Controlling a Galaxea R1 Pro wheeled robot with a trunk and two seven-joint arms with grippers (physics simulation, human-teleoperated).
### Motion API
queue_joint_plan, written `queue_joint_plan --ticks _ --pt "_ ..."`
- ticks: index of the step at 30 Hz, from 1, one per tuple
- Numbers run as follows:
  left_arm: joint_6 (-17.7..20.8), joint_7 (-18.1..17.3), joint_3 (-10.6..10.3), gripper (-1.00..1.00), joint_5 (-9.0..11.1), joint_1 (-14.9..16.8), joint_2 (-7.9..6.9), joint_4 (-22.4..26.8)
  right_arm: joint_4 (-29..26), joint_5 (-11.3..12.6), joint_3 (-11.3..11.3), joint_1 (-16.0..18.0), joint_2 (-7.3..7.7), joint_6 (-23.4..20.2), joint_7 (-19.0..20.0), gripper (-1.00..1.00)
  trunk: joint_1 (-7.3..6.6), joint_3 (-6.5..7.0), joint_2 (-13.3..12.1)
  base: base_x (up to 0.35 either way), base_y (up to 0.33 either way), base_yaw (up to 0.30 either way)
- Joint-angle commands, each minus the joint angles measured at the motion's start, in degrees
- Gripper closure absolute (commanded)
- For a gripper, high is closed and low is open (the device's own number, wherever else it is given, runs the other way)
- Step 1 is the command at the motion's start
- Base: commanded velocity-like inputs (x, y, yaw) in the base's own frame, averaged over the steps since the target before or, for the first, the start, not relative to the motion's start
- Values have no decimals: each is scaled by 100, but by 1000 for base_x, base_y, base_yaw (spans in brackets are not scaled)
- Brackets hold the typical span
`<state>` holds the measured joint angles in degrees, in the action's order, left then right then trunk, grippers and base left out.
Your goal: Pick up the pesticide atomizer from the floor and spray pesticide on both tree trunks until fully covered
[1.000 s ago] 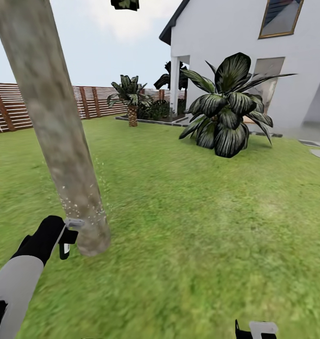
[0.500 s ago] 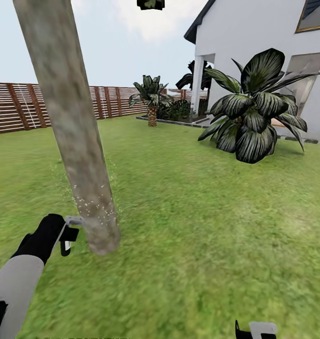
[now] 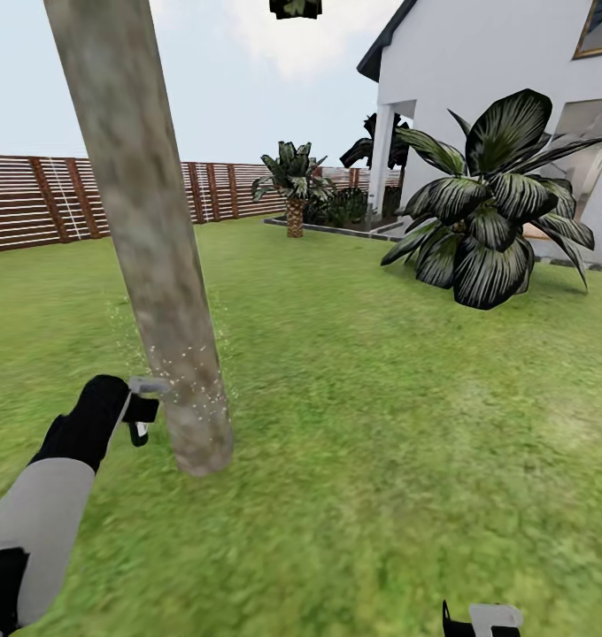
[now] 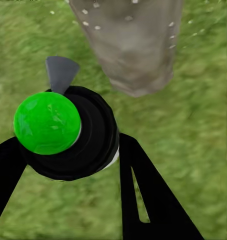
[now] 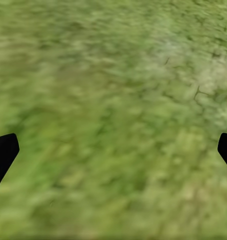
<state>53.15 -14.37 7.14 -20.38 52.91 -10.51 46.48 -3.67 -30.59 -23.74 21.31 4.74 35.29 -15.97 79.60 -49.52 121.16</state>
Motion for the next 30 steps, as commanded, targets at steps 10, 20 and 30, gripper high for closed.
queue_joint_plan --ticks 10,20,30 --pt "314 -1 26 100 -131 42 330 549 7 -61 -26 5 1 13 -37 -100 -1 -5 2 53 -61 0" --pt "483 -41 -23 100 -115 92 480 763 7 -61 -26 5 0 13 -37 -100 -1 -5 2 0 0 0" --pt "499 -55 364 100 21 239 -42 914 13 -61 -26 5 1 13 -37 -100 -1 -5 2 0 0 0"
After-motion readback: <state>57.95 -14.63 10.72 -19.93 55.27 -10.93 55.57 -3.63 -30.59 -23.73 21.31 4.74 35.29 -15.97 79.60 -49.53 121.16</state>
